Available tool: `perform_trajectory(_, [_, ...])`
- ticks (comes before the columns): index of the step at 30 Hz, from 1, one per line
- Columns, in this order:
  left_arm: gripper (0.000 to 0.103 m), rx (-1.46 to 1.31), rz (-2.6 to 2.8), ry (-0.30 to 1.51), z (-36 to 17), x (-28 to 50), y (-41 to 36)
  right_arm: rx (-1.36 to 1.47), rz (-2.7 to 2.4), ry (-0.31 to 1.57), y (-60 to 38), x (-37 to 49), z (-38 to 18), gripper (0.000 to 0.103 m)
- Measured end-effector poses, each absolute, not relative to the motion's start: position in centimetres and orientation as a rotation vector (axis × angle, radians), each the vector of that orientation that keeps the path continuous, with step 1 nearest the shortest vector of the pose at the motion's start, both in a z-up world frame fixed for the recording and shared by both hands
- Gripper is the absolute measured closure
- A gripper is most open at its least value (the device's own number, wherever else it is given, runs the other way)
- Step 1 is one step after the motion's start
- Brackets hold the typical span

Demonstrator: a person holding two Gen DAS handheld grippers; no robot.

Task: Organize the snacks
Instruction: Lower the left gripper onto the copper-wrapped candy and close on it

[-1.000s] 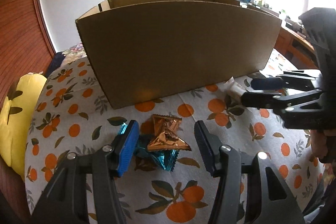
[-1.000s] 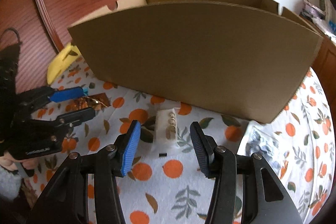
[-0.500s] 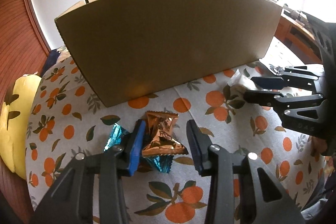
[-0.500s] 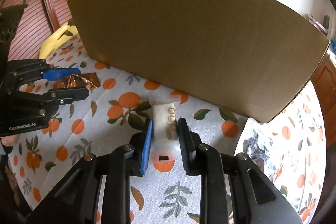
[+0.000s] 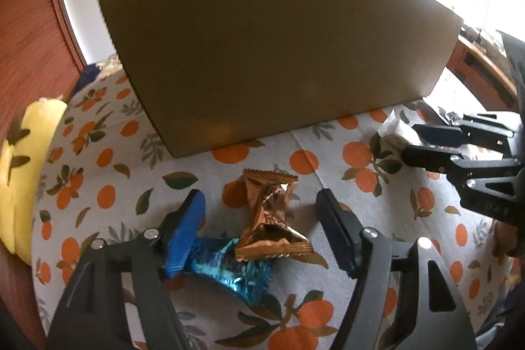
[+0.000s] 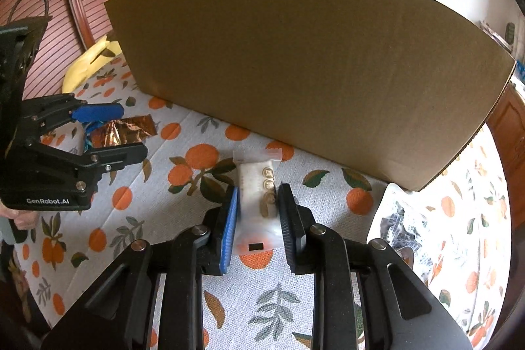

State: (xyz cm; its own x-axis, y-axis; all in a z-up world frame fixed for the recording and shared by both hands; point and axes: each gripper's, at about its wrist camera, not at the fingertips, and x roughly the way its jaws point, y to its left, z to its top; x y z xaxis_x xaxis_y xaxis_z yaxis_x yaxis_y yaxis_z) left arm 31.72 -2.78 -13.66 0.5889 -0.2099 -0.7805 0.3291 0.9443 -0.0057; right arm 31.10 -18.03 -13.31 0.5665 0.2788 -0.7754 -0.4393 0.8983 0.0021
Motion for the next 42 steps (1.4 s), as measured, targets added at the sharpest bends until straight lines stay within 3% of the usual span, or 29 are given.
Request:
perform_trajectory(7, [0.017, 0.123, -0.261, 0.902, -13.9, 32.5, -2.4, -0.2, 0.425, 0.872, -18.1, 31.1, -13.3, 0.08])
perform_trajectory(17, [0.018, 0.175, -0.262, 0.89, -14.1, 30.9, -2.8, -0.201, 0.425, 0.872, -18.0, 31.1, -13.4, 0.08])
perform_trajectory(19, [0.026, 0.203, -0.277, 0.884, -14.0, 30.5, -3.3, -0.201, 0.425, 0.872, -18.0, 31.1, -13.3, 0.08])
perform_trajectory(22, [0.05, 0.198, -0.322, 0.894, -13.7, 30.0, -3.9, -0.201, 0.425, 0.872, -17.9, 31.1, -13.3, 0.08])
perform_trajectory(24, [0.071, 0.215, -0.317, 0.885, -13.5, 29.6, -4.2, -0.199, 0.426, 0.872, -17.8, 31.1, -13.4, 0.08])
perform_trajectory(29, [0.079, 0.241, -0.319, 0.845, -12.6, 28.1, -4.8, -0.194, 0.428, 0.873, -18.2, 31.1, -13.2, 0.08])
perform_trajectory(42, [0.08, 0.175, -0.352, 0.759, -9.3, 26.3, -4.2, -0.203, 0.421, 0.868, -18.0, 31.1, -13.3, 0.083])
